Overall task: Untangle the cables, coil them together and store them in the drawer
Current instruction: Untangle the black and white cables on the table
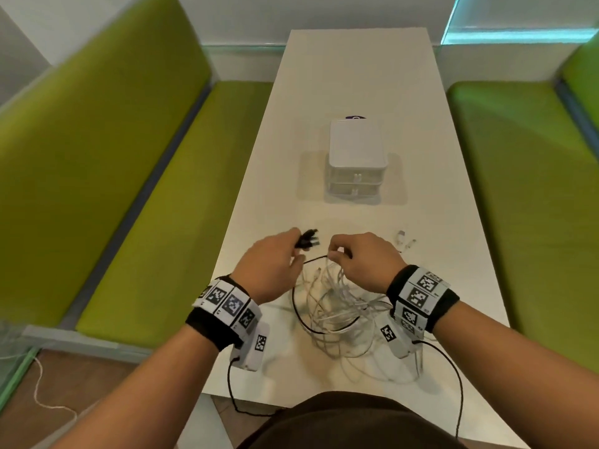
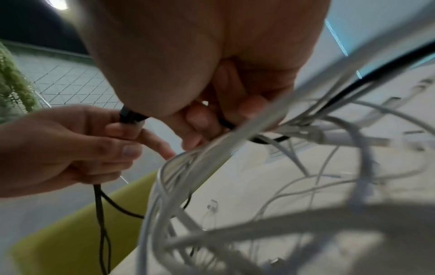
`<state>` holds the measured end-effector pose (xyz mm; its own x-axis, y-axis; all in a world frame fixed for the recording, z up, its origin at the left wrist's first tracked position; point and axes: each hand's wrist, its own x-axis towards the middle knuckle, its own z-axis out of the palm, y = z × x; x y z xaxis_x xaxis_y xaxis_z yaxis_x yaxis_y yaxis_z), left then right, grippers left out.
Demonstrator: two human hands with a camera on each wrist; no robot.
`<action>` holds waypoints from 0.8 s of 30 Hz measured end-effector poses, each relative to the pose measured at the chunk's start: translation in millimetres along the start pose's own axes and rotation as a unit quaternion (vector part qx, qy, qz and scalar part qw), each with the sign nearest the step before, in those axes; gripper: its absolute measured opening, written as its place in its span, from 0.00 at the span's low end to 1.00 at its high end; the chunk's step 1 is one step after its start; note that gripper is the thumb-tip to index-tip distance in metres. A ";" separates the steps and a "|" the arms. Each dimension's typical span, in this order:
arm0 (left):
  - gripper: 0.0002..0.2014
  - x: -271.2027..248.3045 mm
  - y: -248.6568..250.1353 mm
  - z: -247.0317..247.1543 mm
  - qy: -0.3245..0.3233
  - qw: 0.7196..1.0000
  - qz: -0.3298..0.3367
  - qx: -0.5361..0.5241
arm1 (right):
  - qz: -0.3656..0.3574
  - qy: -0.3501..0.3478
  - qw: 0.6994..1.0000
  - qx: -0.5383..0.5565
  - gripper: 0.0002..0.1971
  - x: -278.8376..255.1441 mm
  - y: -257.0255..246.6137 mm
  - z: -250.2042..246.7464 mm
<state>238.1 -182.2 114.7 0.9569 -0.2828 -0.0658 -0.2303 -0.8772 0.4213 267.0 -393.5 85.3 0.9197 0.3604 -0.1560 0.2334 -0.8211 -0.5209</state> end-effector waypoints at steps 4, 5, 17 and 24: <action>0.09 4.7 9.9 9.0 -0.030 0.997 0.003 -0.071 | -0.060 0.065 0.990 0.109 0.07 -5.3 -5.7 -3.8; 0.08 6.4 9.4 7.1 -0.021 0.995 -0.003 -0.099 | -0.059 0.079 0.988 0.114 0.07 -6.6 -4.7 -5.9; 0.07 -2.3 -13.3 -26.4 0.143 0.937 -0.001 -0.318 | 0.056 -0.044 0.995 -0.069 0.19 2.2 12.1 -14.6; 0.07 -2.3 -50.8 -22.5 -0.003 0.988 -0.150 0.028 | 0.027 0.001 0.992 0.122 0.09 -5.2 21.9 -17.0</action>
<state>251.6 -128.3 113.8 0.9825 -0.0093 -0.1862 0.0537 -0.9422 0.3306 272.7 -420.9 88.9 0.9298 0.3166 -0.1874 0.0997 -0.7071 -0.7000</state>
